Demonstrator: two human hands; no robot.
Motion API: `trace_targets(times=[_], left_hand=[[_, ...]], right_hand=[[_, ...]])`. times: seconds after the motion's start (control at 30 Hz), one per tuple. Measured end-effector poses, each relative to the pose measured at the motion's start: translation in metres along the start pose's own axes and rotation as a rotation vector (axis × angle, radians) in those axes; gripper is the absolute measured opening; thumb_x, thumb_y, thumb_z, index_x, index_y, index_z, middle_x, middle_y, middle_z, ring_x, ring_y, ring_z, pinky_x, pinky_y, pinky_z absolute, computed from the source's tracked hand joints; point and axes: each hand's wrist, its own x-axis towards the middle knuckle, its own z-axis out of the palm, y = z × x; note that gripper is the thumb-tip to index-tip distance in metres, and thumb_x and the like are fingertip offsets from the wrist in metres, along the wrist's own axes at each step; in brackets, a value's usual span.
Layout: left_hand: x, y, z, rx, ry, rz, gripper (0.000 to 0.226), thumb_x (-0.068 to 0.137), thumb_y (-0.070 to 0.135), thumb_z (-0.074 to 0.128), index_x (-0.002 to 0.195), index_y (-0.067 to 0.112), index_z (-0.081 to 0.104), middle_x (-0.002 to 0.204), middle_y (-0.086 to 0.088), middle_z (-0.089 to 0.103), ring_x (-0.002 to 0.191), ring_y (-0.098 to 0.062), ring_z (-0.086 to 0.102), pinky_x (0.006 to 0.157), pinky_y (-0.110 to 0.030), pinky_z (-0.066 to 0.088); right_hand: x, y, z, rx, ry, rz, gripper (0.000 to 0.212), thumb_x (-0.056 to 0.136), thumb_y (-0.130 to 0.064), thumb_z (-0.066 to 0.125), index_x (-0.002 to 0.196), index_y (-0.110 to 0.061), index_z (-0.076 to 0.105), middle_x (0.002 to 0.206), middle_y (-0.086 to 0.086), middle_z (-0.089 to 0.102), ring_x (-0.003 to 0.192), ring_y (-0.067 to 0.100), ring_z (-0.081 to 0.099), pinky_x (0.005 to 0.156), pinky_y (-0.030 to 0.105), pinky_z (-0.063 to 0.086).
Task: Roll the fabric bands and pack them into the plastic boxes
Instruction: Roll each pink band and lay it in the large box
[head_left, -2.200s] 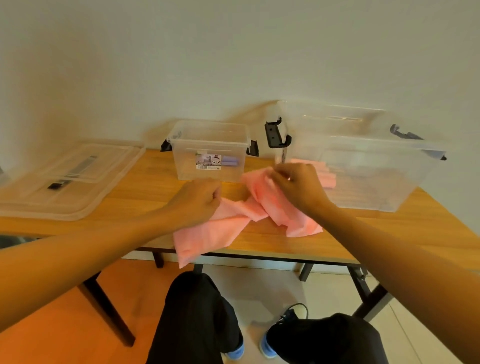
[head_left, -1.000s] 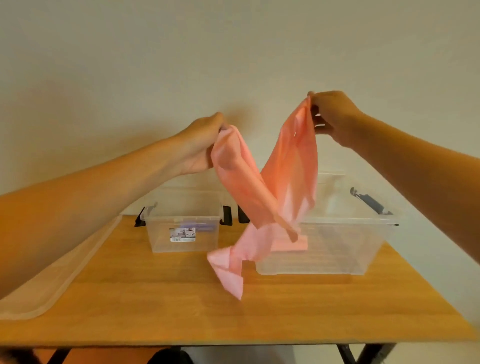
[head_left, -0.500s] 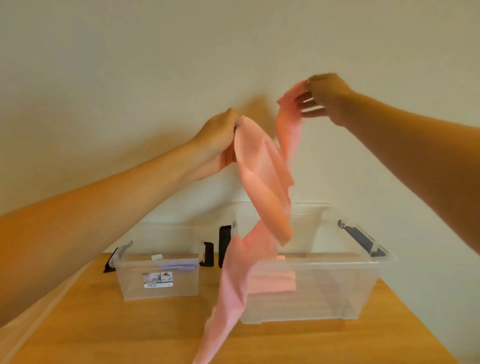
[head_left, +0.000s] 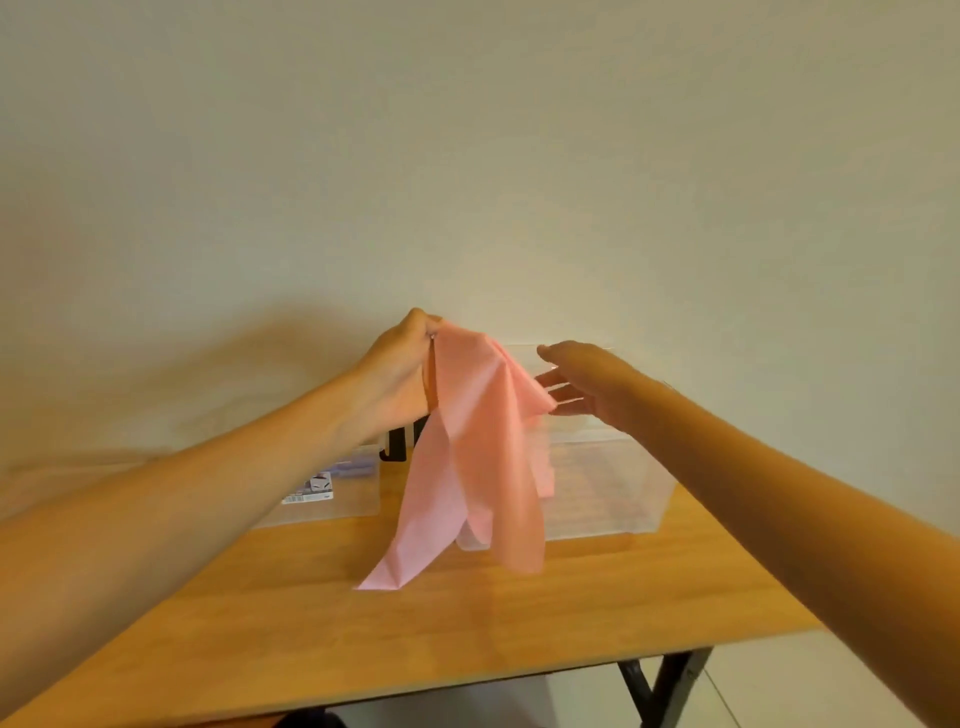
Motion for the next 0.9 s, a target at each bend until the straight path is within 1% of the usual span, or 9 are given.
trace_targets(times=[0.13, 0.23, 0.33, 0.47, 0.53, 0.57, 0.7, 0.8, 0.9], left_hand=[[-0.005, -0.007, 0.002, -0.150, -0.089, -0.015, 0.030, 0.101, 0.014, 0.032, 0.073, 0.018, 0.044, 0.071, -0.005, 0.050, 0.062, -0.017, 0.053, 0.055, -0.024, 0.049], [-0.005, -0.003, 0.001, -0.120, -0.070, 0.000, 0.029, 0.101, 0.015, 0.032, 0.076, 0.017, 0.046, 0.071, -0.005, 0.049, 0.061, -0.015, 0.052, 0.055, -0.026, 0.046], [-0.003, 0.006, -0.005, -0.122, -0.045, 0.044, 0.029, 0.099, 0.014, 0.032, 0.073, 0.017, 0.044, 0.071, -0.004, 0.045, 0.062, -0.015, 0.048, 0.061, -0.028, 0.040], [-0.010, 0.015, -0.008, -0.148, -0.071, 0.070, 0.029, 0.100, 0.013, 0.034, 0.075, 0.016, 0.049, 0.068, -0.002, 0.054, 0.061, -0.014, 0.056, 0.061, -0.026, 0.048], [-0.013, 0.021, -0.014, -0.188, -0.076, 0.082, 0.028, 0.100, 0.015, 0.035, 0.077, 0.017, 0.050, 0.070, -0.001, 0.056, 0.063, -0.014, 0.057, 0.062, -0.026, 0.049], [-0.014, 0.025, -0.018, -0.200, -0.077, 0.089, 0.027, 0.099, 0.015, 0.036, 0.077, 0.017, 0.050, 0.071, -0.001, 0.055, 0.064, -0.014, 0.056, 0.063, -0.027, 0.048], [-0.017, 0.034, -0.030, -0.164, -0.099, 0.120, 0.029, 0.097, 0.014, 0.035, 0.071, 0.019, 0.047, 0.069, 0.000, 0.049, 0.060, -0.014, 0.049, 0.057, -0.027, 0.040], [-0.017, 0.035, -0.036, -0.125, -0.146, 0.110, 0.030, 0.097, 0.012, 0.036, 0.069, 0.018, 0.046, 0.067, 0.000, 0.049, 0.056, -0.013, 0.050, 0.053, -0.025, 0.042], [-0.014, 0.037, -0.044, -0.131, -0.163, 0.123, 0.031, 0.098, 0.013, 0.035, 0.071, 0.019, 0.047, 0.067, 0.000, 0.052, 0.056, -0.013, 0.053, 0.052, -0.023, 0.044]], right_hand=[[-0.047, 0.013, 0.020, 0.002, -0.013, 0.037, 0.075, 0.104, -0.064, 0.029, 0.091, -0.002, 0.069, 0.085, 0.010, 0.074, 0.079, 0.026, 0.069, 0.073, 0.034, 0.056], [-0.068, 0.039, 0.043, 0.180, 0.106, 0.021, 0.056, 0.105, -0.046, 0.032, 0.079, -0.006, 0.061, 0.081, 0.012, 0.067, 0.075, 0.027, 0.062, 0.075, 0.044, 0.054], [-0.080, 0.077, 0.080, 0.132, 0.225, -0.040, 0.037, 0.094, -0.037, 0.048, 0.094, -0.002, 0.061, 0.090, 0.013, 0.072, 0.085, 0.035, 0.070, 0.077, 0.058, 0.060], [-0.074, 0.086, 0.113, -0.080, 0.297, -0.082, 0.031, 0.087, -0.043, 0.069, 0.100, -0.017, 0.061, 0.083, -0.002, 0.070, 0.072, 0.020, 0.069, 0.064, 0.037, 0.059], [-0.063, 0.078, 0.116, -0.152, 0.355, -0.103, 0.017, 0.092, -0.024, 0.063, 0.077, -0.014, 0.060, 0.068, -0.001, 0.062, 0.057, 0.019, 0.055, 0.054, 0.028, 0.044], [-0.057, 0.078, 0.119, -0.163, 0.371, -0.091, 0.028, 0.090, -0.012, 0.059, 0.063, -0.014, 0.051, 0.056, -0.002, 0.052, 0.048, 0.017, 0.040, 0.050, 0.024, 0.034], [-0.041, 0.084, 0.130, -0.105, 0.303, -0.132, 0.038, 0.083, -0.002, 0.054, 0.056, -0.017, 0.031, 0.050, -0.005, 0.031, 0.057, 0.017, 0.024, 0.059, 0.032, 0.027], [-0.043, 0.080, 0.122, -0.108, 0.279, -0.177, 0.048, 0.079, 0.003, 0.056, 0.051, -0.019, 0.024, 0.043, -0.011, 0.022, 0.048, 0.010, 0.017, 0.050, 0.026, 0.019], [-0.046, 0.080, 0.099, -0.155, 0.248, -0.250, 0.048, 0.084, -0.001, 0.062, 0.040, -0.015, 0.047, 0.033, -0.008, 0.045, 0.031, 0.008, 0.044, 0.043, 0.011, 0.035]])
